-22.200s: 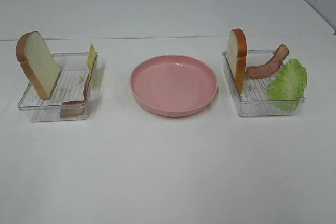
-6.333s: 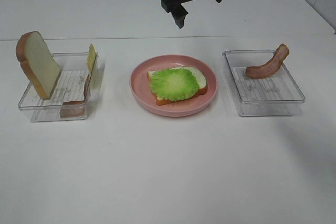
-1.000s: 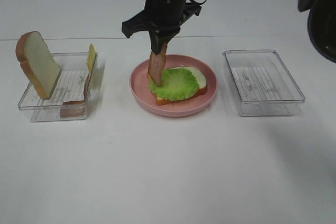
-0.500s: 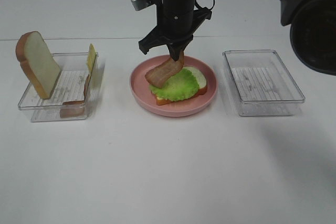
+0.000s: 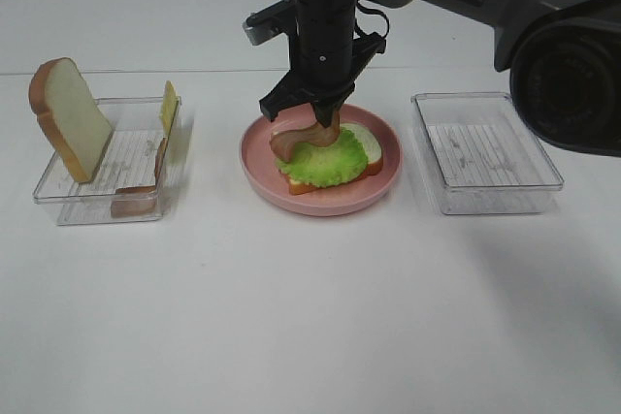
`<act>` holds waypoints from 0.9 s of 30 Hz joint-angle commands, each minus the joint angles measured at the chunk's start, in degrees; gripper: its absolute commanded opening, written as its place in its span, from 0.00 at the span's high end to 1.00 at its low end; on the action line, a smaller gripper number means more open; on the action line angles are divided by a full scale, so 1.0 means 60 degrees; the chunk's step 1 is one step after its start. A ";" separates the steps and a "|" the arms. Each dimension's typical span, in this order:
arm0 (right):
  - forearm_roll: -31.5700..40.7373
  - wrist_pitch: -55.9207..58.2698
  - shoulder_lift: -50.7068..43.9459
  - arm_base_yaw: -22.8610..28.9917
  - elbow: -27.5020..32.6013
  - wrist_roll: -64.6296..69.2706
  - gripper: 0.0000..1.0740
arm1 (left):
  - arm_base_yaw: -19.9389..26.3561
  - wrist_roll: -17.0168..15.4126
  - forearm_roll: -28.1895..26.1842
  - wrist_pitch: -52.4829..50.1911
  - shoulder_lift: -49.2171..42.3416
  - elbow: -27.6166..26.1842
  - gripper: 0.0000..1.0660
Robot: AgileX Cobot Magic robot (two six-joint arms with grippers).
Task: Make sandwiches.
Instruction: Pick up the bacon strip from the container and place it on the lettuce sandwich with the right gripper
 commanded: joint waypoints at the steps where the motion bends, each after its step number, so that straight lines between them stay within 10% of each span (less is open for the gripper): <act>1: -0.0258 -0.0095 0.0115 -0.0010 0.0038 0.0076 1.00 | 0.0029 -0.0019 -0.0010 -0.0038 -0.0057 0.0019 0.08; 16: -0.0974 -0.0229 0.0239 -0.0010 0.0038 0.0076 1.00 | 0.0029 -0.0019 -0.0010 -0.0038 -0.0057 0.0019 0.08; 22: -0.0974 -0.0210 0.0239 -0.0010 0.0038 0.0076 0.65 | 0.0029 -0.0019 -0.0010 -0.0038 -0.0057 0.0019 0.08; 23: -0.1050 -0.0210 0.0239 -0.0010 0.0038 0.0076 0.40 | 0.0029 -0.0019 -0.0010 -0.0038 -0.0057 0.0019 0.08; 27: -0.1155 -0.0191 0.0134 -0.0010 0.0038 0.0076 0.10 | 0.0029 -0.0019 -0.0010 -0.0038 -0.0057 0.0019 0.08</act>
